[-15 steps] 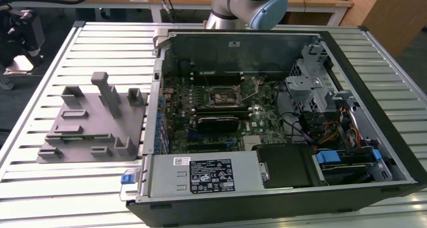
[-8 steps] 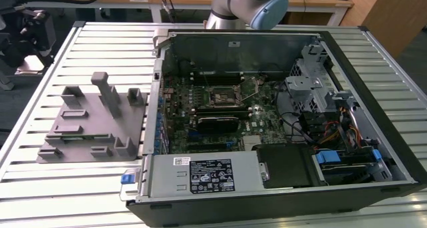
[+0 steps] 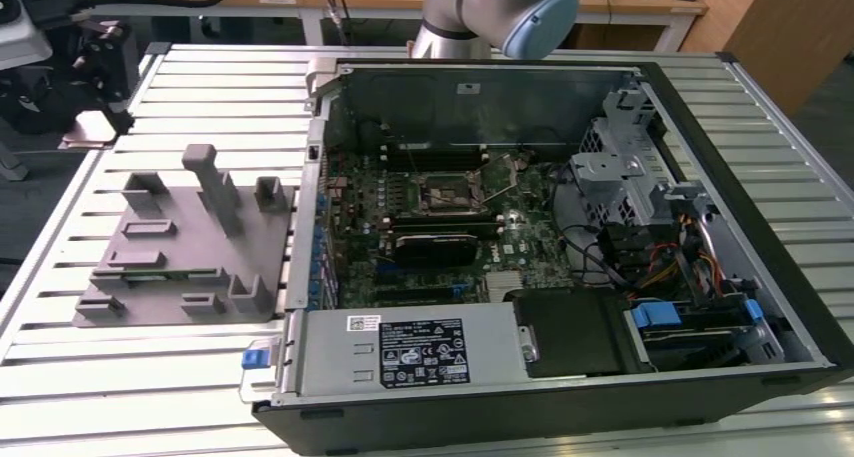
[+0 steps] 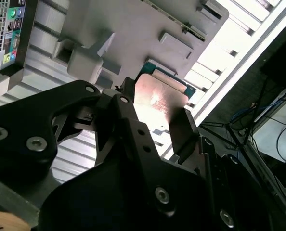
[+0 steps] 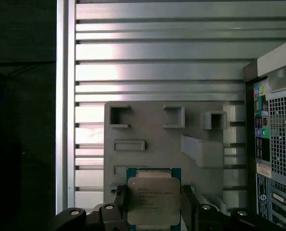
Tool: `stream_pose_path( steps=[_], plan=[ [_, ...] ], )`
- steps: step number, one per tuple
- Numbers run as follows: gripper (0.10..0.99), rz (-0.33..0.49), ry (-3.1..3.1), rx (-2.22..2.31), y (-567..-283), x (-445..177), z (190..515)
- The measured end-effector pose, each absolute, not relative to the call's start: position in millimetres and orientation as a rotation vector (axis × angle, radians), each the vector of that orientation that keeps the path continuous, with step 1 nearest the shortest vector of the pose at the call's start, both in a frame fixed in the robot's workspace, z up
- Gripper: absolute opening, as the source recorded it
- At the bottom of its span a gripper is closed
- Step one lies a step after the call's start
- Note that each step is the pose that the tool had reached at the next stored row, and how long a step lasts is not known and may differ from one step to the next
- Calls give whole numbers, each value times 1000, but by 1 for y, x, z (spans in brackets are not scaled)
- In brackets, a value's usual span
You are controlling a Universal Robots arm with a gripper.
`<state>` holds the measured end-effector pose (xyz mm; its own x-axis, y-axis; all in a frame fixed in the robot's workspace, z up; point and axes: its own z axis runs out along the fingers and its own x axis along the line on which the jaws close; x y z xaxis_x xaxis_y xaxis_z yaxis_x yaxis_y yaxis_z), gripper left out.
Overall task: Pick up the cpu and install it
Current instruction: 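Pick up the cpu and move it towards the insertion slot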
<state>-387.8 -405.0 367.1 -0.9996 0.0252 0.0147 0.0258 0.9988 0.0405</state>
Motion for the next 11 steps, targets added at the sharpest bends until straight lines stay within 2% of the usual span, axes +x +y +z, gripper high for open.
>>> stream_pose_path(
  steps=[11],
  plan=[
    [533,-64,-3127,-40,-405,-353,367]
  ],
)
